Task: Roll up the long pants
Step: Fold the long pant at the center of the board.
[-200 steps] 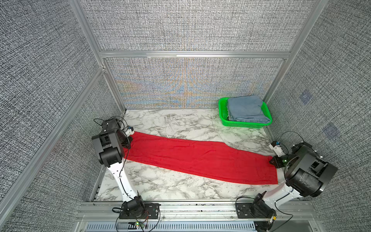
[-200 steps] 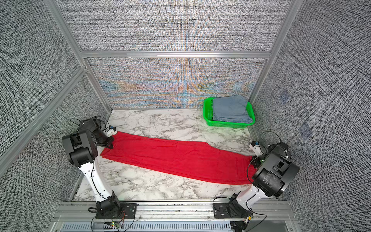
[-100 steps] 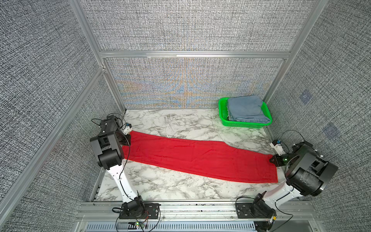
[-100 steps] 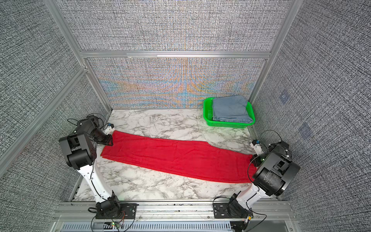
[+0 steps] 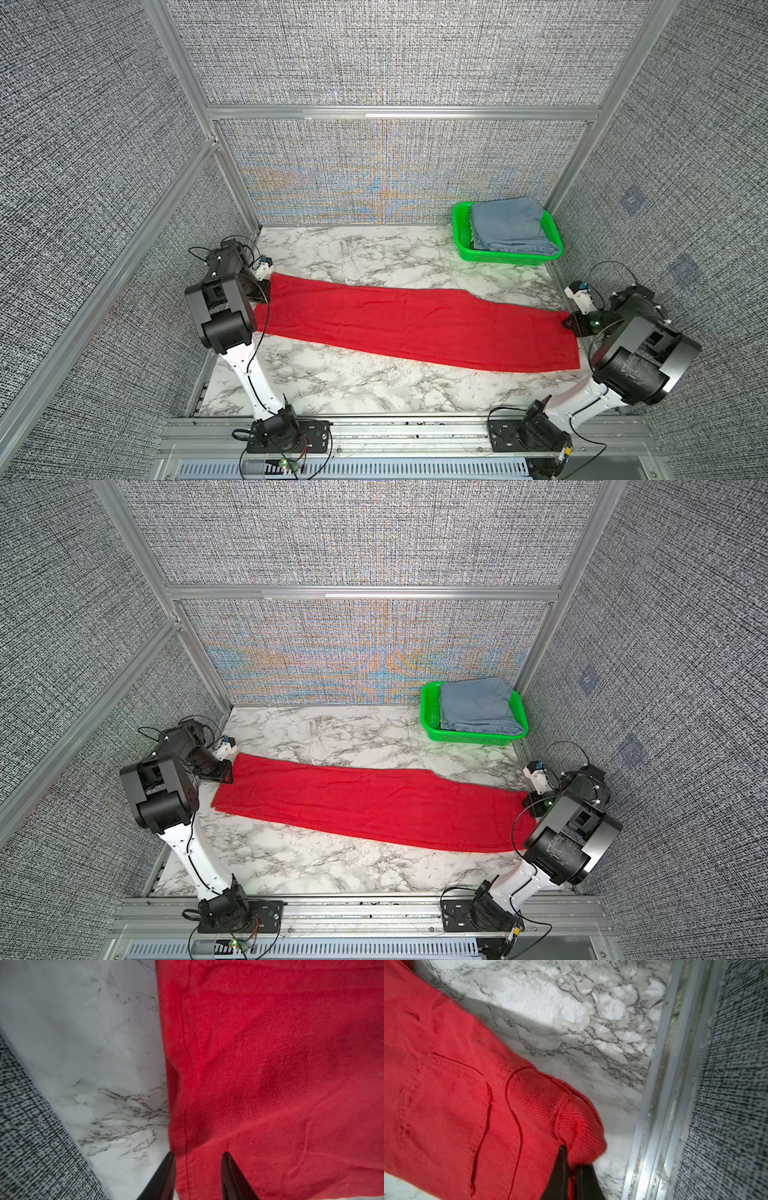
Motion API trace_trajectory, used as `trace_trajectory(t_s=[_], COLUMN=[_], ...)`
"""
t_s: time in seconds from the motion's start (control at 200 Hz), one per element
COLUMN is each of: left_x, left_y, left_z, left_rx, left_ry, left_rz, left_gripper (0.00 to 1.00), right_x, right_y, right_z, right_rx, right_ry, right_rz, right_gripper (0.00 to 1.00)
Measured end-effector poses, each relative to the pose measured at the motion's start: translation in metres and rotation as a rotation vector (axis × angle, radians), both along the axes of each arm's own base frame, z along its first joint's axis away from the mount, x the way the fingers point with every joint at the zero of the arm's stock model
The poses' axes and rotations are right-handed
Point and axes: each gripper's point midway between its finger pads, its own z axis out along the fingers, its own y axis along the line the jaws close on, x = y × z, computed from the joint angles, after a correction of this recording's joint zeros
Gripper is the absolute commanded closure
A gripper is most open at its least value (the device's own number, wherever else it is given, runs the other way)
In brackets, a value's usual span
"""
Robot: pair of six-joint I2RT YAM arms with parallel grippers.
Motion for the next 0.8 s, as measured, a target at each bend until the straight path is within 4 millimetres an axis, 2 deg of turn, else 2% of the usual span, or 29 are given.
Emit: trace_trajectory(t_s=[0.15,0.205,0.235,0.315,0.36,0.52,0.675,0.801], left_x=[-0.002,-0.004,-0.005,-0.008,-0.01,-0.016,-0.023,-0.033], left_y=[-0.001,-0.001,-0.002,-0.002,-0.002,-0.001,0.002,0.006], left_z=[0.001,-0.001,-0.001,-0.002,-0.001,0.002,0.007,0.007], left_rx=[0.001,-0.001,-0.002,0.001,0.001,0.011,-0.001,-0.024], left_ry=[0.001,0.007,0.011,0.018,0.021,0.038,0.042,0.055], left_rz=[0.0,0.0,0.0,0.001,0.002,0.015,0.046,0.076], left_gripper=[0.6,0.6,0.6,0.6,0.6,0.6,0.59,0.59], right_x=[0.001,0.001,0.001,-0.001,-0.001,0.003,0.017,0.032], right_y=[0.002,0.003,0.003,0.004,0.005,0.002,-0.001,0.007], right_z=[0.0,-0.002,-0.004,-0.009,-0.011,-0.007,0.01,0.024], right_rx=[0.003,0.003,0.005,0.007,0.006,-0.015,-0.051,-0.07], right_ry=[0.0,0.005,0.01,0.021,0.024,0.018,-0.02,-0.045], right_rz=[0.005,0.008,0.004,0.004,0.004,0.005,0.023,0.059], right_gripper=[0.99,0.73,0.62,0.45,0.41,0.33,0.31,0.31])
